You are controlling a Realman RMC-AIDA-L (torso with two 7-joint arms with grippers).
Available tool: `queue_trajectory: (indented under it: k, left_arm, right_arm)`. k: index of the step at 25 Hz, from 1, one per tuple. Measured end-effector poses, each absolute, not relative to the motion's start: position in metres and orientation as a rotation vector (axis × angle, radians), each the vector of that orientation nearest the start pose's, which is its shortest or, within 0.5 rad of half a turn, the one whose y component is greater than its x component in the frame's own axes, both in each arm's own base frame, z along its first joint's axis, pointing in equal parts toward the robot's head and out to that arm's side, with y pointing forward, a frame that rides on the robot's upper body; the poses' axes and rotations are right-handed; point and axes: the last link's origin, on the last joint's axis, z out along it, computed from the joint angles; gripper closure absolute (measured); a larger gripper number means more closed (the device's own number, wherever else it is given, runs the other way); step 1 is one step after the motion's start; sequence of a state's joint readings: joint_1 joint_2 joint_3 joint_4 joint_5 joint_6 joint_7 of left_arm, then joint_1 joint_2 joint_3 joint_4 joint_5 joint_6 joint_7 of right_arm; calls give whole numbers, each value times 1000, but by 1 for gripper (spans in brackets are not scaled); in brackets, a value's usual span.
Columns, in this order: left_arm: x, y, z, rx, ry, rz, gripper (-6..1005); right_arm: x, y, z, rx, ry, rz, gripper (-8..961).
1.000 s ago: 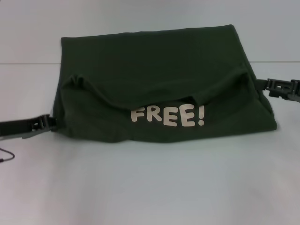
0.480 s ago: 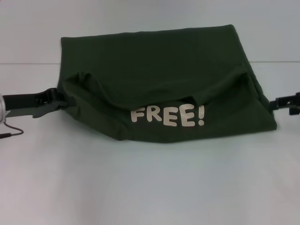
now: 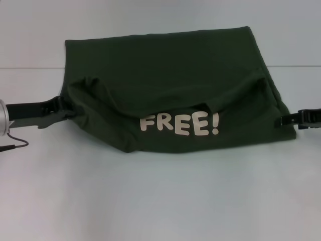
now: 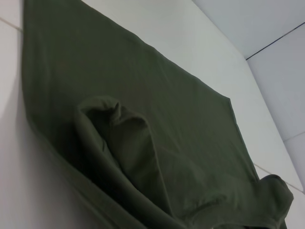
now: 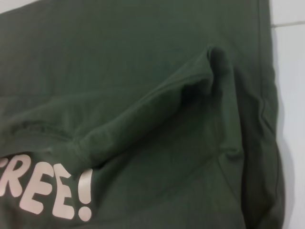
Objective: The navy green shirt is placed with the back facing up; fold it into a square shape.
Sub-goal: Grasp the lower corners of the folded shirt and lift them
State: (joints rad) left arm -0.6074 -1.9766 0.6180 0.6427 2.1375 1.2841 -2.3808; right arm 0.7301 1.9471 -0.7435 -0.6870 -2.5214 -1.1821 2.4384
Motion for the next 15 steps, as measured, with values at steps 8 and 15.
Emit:
queue_trajectory:
  k: [8, 15]
  left_arm:
    - [-295, 386, 48, -2016, -1790, -682, 999]
    - [-294, 386, 49, -2016, -1791, -686, 999]
  right_arm:
    - [293, 415, 36, -2119, 1526, 22, 133]
    - [294, 416, 40, -2104, 1536, 38, 383]
